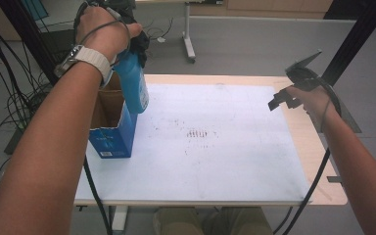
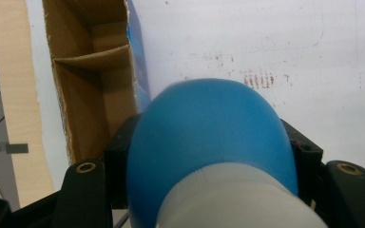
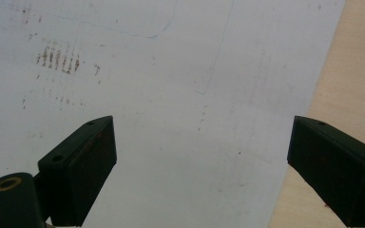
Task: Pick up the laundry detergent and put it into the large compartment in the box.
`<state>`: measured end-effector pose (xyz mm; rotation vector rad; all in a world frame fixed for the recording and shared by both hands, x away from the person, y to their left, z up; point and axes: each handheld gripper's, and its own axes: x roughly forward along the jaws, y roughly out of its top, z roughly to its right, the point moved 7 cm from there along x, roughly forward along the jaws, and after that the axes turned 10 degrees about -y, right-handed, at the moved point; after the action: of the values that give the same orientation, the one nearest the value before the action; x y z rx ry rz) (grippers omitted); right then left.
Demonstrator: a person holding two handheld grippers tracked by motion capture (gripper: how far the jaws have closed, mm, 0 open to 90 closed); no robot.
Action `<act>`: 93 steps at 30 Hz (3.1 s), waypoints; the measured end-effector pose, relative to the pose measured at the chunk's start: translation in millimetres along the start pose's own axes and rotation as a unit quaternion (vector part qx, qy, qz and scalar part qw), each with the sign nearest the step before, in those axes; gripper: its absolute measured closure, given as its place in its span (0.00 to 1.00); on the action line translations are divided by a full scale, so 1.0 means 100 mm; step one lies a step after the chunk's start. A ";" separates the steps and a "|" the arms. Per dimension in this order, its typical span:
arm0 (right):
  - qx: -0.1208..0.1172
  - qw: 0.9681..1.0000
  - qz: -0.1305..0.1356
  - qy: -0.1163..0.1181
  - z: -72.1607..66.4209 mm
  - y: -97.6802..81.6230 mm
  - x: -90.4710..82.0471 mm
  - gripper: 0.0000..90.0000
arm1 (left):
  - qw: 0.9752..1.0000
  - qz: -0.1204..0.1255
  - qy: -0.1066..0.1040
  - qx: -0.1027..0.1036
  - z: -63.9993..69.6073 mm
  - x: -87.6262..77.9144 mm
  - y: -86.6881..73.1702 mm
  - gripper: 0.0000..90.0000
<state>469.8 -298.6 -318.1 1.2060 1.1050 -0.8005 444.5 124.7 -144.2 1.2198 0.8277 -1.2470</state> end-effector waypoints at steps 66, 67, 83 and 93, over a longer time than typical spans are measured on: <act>0.017 1.000 -0.004 -0.003 0.13 -0.04 0.04 0.10 | 1.000 0.016 0.010 -0.011 -0.63 -0.07 0.10 0.43; 0.017 1.000 -0.003 -0.003 0.13 -0.04 0.04 0.10 | 1.000 0.016 0.009 -0.012 -0.64 -0.06 0.10 0.43; 0.023 1.000 -0.009 -0.005 0.20 -0.08 0.09 0.10 | 0.999 0.019 0.020 -0.020 -0.83 0.01 0.12 0.43; 0.023 1.000 -0.011 -0.005 0.20 -0.07 0.12 0.10 | 0.999 0.020 0.023 -0.026 -0.92 0.10 0.12 0.43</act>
<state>471.1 -318.7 -331.4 1.2285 1.0980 -0.8513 472.2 210.5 -170.3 1.2220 0.8599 -1.1615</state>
